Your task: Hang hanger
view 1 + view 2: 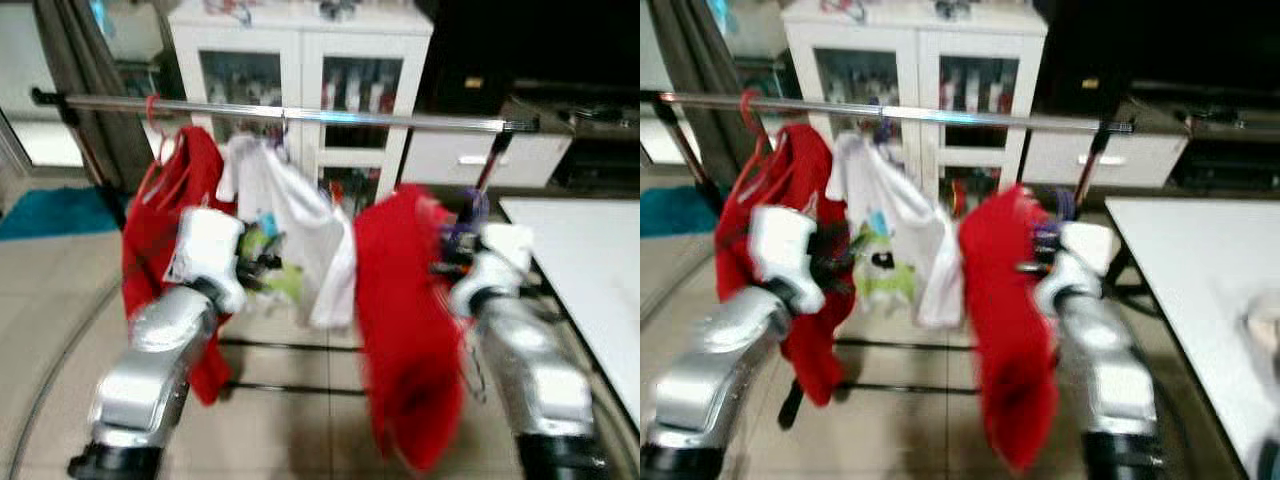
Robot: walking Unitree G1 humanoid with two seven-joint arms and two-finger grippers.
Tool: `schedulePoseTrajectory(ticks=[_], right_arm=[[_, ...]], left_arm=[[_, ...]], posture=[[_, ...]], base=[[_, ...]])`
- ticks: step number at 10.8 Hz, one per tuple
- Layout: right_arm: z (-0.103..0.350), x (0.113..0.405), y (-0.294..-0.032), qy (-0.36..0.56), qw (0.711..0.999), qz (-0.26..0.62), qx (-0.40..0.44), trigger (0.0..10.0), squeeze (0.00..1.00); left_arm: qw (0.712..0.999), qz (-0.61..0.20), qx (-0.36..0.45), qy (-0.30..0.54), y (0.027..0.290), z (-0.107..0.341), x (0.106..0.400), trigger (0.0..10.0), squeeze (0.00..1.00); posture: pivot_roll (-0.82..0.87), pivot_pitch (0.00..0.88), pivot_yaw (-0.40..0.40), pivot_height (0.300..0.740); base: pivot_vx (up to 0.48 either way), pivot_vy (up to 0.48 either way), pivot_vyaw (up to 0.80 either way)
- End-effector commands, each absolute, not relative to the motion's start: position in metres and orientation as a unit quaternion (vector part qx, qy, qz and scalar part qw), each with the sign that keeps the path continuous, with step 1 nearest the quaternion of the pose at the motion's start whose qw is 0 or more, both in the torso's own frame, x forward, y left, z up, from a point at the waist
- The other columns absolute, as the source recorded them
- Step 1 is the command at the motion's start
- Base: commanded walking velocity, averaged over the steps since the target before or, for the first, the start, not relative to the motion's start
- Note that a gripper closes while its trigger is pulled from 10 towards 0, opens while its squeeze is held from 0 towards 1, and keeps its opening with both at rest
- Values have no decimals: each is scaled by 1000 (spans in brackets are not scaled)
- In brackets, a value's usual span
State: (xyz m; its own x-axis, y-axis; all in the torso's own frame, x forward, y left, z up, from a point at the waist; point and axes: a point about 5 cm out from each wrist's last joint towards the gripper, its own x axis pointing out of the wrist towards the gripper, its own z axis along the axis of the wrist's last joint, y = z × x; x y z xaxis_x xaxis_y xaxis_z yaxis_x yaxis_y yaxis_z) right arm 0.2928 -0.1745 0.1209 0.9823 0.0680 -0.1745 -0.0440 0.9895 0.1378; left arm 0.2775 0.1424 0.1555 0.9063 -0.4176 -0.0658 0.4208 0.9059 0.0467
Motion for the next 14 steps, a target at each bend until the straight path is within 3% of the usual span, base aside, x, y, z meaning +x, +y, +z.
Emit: schedulePoseTrajectory(ticks=[1,11,14], right_arm=[[135,298,-165,58,995,44,68,10000,0],[140,301,-162,48,996,54,59,10000,0],[151,306,-160,23,996,57,69,10000,0]], left_arm=[[979,-199,39,17,150,162,279,10000,0],[978,-204,40,16,148,161,279,10000,0],[970,-241,18,11,140,164,274,10000,0]], posture=[[126,0,-34,740],[123,0,-32,740],[125,0,-39,740]], base=[[375,0,0],[371,0,0],[0,0,0]])
